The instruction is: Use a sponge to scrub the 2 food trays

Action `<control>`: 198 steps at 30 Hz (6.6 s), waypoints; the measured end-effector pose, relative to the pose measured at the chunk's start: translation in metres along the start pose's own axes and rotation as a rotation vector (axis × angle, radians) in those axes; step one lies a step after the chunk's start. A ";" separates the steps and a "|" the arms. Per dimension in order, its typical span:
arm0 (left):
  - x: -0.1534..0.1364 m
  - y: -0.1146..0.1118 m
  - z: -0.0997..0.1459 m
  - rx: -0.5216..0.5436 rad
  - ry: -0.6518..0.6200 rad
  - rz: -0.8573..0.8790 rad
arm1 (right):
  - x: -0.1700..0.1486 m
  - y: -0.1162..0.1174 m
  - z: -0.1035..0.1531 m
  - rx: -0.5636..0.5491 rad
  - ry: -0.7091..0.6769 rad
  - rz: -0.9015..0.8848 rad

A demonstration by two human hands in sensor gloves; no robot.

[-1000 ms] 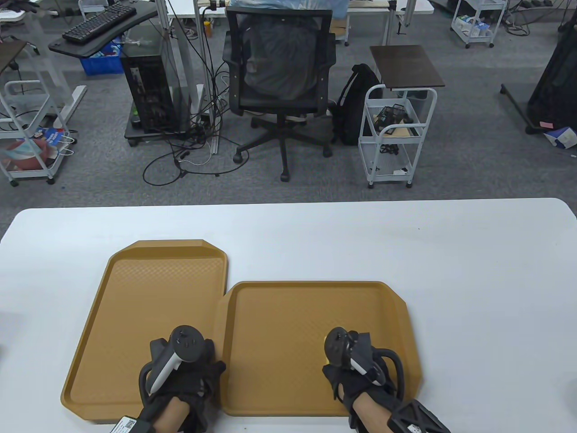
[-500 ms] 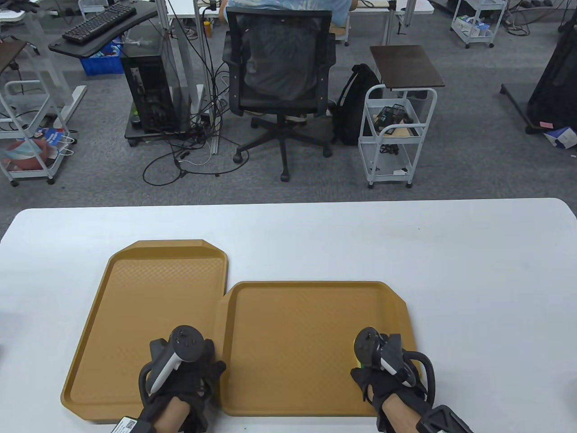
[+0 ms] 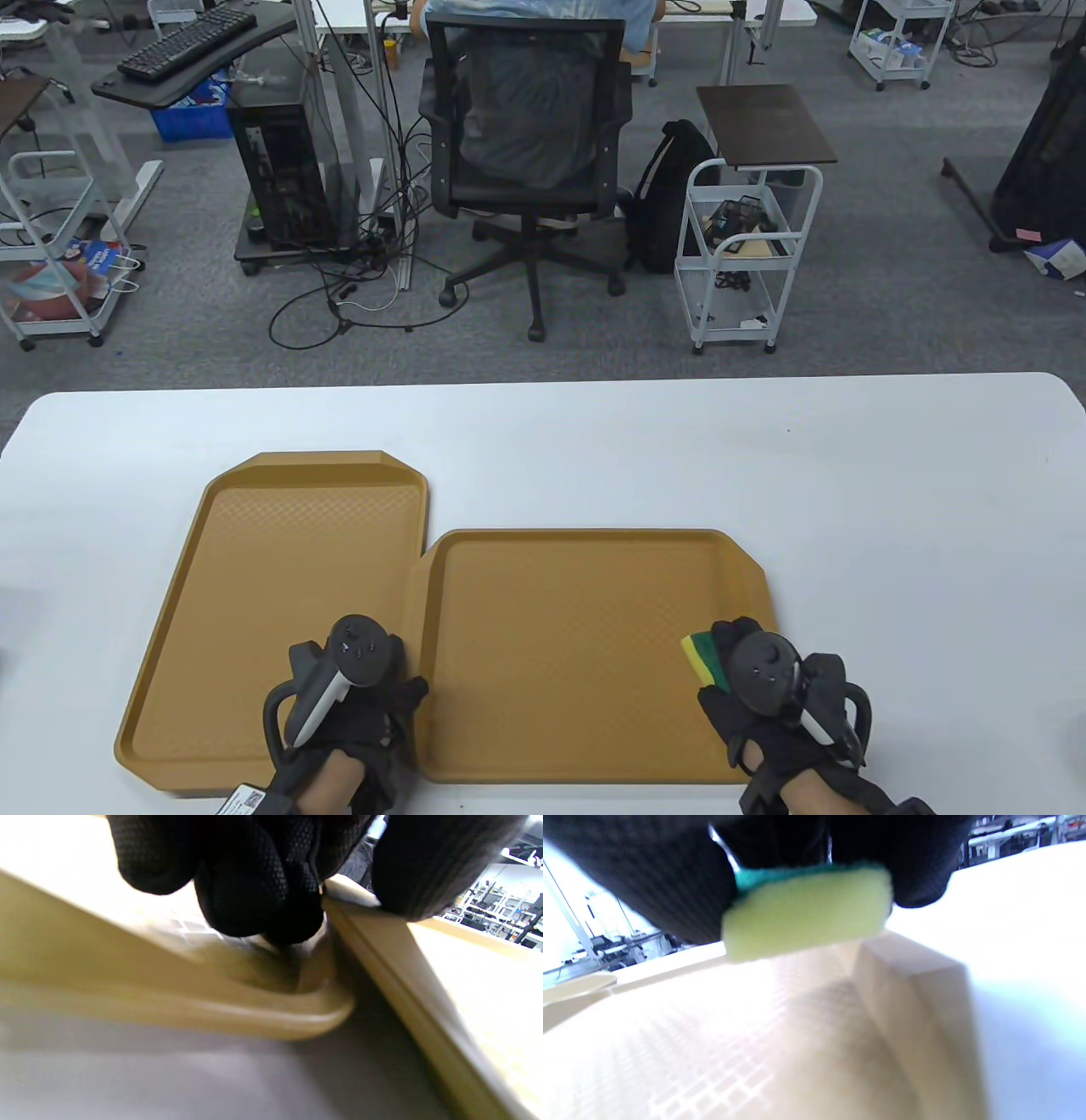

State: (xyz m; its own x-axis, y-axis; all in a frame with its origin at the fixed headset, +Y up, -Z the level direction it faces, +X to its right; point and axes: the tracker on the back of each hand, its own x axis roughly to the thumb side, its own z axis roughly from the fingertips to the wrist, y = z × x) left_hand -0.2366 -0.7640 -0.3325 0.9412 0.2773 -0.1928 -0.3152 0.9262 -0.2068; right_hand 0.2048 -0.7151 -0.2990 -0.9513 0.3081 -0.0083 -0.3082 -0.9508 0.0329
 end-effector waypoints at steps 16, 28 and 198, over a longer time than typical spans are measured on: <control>0.018 0.018 -0.019 -0.131 0.222 0.159 | -0.027 -0.021 0.019 -0.041 -0.056 -0.122; -0.001 0.026 -0.027 -0.120 0.102 0.715 | -0.020 -0.022 0.023 -0.062 -0.112 -0.121; 0.187 -0.025 -0.137 -0.124 -0.365 -0.299 | -0.058 -0.028 0.017 -0.141 -0.011 -0.138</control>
State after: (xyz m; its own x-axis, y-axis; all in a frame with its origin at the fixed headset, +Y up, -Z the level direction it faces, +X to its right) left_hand -0.0691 -0.7706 -0.4946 0.9668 0.0960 0.2368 -0.0160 0.9477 -0.3187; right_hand 0.2689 -0.7062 -0.2827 -0.9000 0.4357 0.0082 -0.4340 -0.8944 -0.1079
